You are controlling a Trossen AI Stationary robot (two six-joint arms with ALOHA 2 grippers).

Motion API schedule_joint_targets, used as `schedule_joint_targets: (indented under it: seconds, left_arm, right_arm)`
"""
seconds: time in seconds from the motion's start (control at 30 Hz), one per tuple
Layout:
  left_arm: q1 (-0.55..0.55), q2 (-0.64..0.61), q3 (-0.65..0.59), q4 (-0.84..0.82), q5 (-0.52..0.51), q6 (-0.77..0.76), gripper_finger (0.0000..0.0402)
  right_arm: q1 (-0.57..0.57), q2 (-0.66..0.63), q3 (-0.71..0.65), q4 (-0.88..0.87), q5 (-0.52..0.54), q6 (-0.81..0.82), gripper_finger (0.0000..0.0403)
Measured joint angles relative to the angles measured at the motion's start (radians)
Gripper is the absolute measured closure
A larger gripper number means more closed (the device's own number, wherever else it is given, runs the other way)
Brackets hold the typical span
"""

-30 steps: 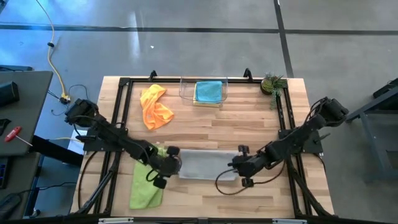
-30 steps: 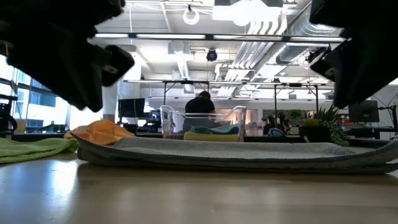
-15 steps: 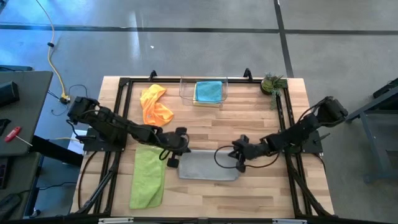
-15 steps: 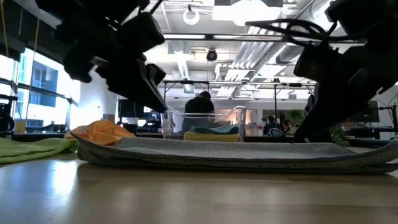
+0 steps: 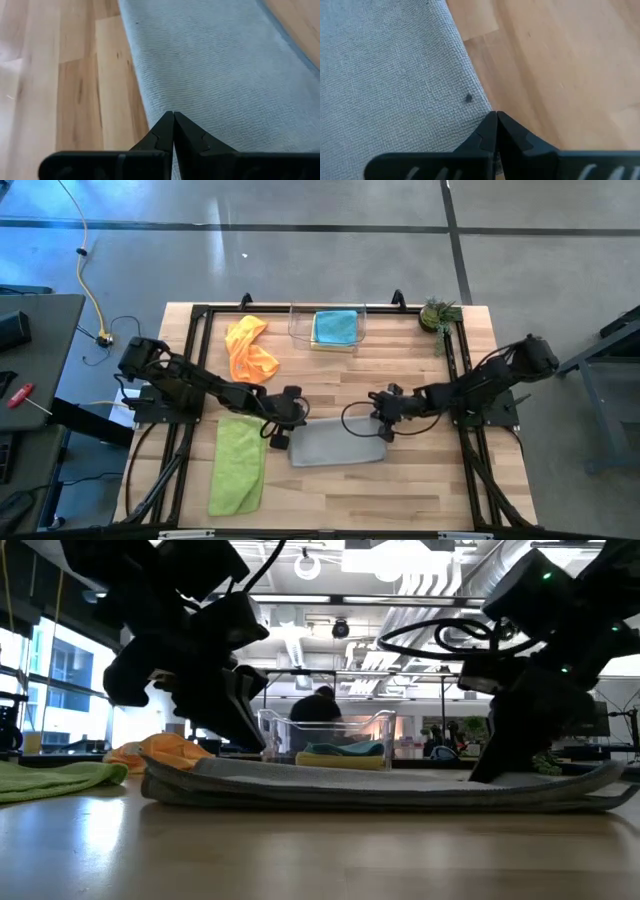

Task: Fold microfiber towels
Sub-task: Fold the gray towel on the table

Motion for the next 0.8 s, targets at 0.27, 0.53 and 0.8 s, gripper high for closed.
schedule_joint_targets:
  seconds: [0.27, 0.53, 0.8]
  left_arm:
    - [-0.025, 0.003, 0.000, 0.006, 0.007, -0.045, 0.0401]
    - [-0.066, 0.019, 0.000, 0.032, 0.021, -0.037, 0.0401]
    - [-0.040, -0.032, 0.001, 0.045, 0.137, -0.010, 0.0401]
  right_arm:
    - [-0.118, -0.005, 0.018, -0.032, -0.085, -0.197, 0.0402]
    - [-0.226, -0.065, 0.184, -0.376, -0.128, -0.367, 0.0402]
    - [-0.209, -0.132, 0.315, -0.585, -0.187, -0.361, 0.0402]
